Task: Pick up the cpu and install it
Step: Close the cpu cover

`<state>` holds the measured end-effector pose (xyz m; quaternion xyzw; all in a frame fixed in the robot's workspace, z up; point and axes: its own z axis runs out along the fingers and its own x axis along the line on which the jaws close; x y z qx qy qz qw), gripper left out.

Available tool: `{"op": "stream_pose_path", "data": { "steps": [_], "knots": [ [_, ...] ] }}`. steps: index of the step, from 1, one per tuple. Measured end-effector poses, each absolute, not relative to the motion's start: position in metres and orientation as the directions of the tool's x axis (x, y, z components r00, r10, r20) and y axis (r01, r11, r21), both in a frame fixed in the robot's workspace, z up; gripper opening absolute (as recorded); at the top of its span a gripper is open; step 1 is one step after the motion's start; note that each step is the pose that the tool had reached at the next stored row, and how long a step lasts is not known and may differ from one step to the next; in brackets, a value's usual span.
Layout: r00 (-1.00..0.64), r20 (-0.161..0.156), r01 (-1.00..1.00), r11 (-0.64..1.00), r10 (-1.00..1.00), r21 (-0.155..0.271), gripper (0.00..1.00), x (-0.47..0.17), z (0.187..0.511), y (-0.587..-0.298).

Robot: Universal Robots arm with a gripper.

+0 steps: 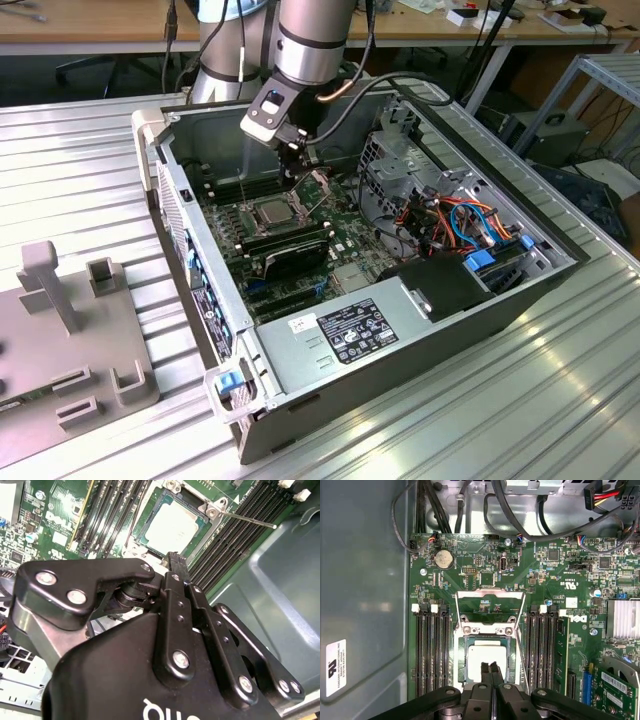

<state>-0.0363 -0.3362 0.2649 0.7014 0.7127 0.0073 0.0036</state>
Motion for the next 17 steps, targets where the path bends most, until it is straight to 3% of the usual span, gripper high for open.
{"op": "stream_pose_path", "data": {
  "steps": [17],
  "knots": [
    [-0.016,0.005,1.0,0.016,1.0,0.015,0.11,-0.0316,0.2652,-0.3362]
  ]
}}
